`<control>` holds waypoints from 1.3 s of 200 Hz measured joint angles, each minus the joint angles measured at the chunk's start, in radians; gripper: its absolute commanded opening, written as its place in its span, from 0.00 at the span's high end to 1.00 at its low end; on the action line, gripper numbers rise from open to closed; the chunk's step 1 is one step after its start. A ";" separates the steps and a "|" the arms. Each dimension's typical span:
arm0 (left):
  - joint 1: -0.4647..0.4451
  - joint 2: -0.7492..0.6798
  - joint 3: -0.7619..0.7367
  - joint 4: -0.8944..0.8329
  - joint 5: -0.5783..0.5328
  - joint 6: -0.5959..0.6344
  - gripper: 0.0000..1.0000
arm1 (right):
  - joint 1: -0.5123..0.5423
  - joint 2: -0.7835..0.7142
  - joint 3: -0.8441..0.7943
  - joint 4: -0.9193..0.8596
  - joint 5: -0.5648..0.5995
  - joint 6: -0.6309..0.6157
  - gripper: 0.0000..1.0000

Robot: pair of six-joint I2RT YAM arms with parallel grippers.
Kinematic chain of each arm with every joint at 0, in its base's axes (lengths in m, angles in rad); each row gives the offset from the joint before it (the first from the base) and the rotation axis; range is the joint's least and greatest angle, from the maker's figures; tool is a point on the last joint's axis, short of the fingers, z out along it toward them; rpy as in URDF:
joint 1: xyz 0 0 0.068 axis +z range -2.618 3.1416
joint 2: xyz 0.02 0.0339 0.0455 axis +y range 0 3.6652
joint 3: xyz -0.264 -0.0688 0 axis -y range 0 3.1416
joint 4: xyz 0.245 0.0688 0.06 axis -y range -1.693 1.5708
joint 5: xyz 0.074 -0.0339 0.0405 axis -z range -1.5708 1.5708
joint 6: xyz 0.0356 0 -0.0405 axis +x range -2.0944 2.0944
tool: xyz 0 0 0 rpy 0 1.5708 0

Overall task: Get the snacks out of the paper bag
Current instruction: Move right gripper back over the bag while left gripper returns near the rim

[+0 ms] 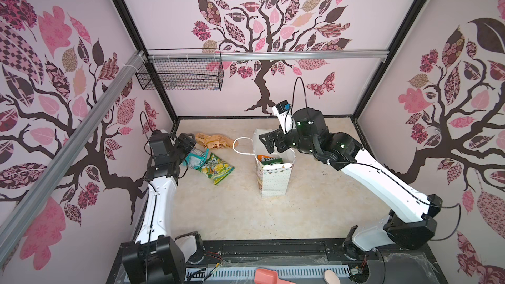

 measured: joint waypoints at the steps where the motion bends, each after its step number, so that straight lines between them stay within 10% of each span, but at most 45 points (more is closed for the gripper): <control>1: -0.003 -0.002 0.002 -0.002 0.000 0.001 0.26 | 0.000 0.004 0.005 -0.002 0.000 0.000 0.01; 111: -0.454 -0.117 0.393 -0.356 -0.122 0.449 0.18 | -0.024 0.273 0.225 -0.297 -0.047 0.001 0.16; 260: -0.529 -0.055 0.555 -0.640 0.156 0.815 0.08 | -0.093 0.380 0.151 -0.311 -0.074 0.028 0.28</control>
